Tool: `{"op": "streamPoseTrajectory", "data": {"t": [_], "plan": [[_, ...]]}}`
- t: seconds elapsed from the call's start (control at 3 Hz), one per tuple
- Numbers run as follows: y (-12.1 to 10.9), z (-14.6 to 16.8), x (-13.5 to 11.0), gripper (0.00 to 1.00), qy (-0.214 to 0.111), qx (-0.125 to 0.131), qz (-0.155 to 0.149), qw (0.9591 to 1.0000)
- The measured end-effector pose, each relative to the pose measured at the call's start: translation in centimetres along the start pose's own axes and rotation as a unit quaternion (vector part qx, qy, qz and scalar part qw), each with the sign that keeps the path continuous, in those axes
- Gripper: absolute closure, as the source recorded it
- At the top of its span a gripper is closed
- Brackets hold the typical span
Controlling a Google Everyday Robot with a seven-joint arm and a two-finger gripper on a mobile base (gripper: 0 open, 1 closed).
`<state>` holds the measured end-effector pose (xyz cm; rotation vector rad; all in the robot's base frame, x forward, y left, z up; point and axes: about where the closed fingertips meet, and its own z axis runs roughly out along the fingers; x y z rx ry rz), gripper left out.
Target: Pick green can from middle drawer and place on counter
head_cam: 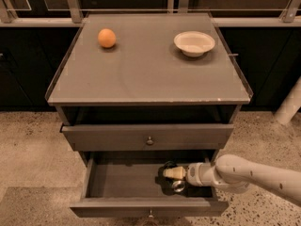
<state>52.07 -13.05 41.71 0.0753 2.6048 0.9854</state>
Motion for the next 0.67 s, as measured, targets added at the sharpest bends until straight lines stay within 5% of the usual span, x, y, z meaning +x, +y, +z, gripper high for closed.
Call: {"op": "streamPoseTrajectory", "data": {"t": [0.33,0.67], "plan": [[0.00,0.00,0.00,0.00,0.000,0.000,0.000,1.0000],[0.00,0.01,0.00,0.00,0.000,0.000,0.000,1.0000]]}}
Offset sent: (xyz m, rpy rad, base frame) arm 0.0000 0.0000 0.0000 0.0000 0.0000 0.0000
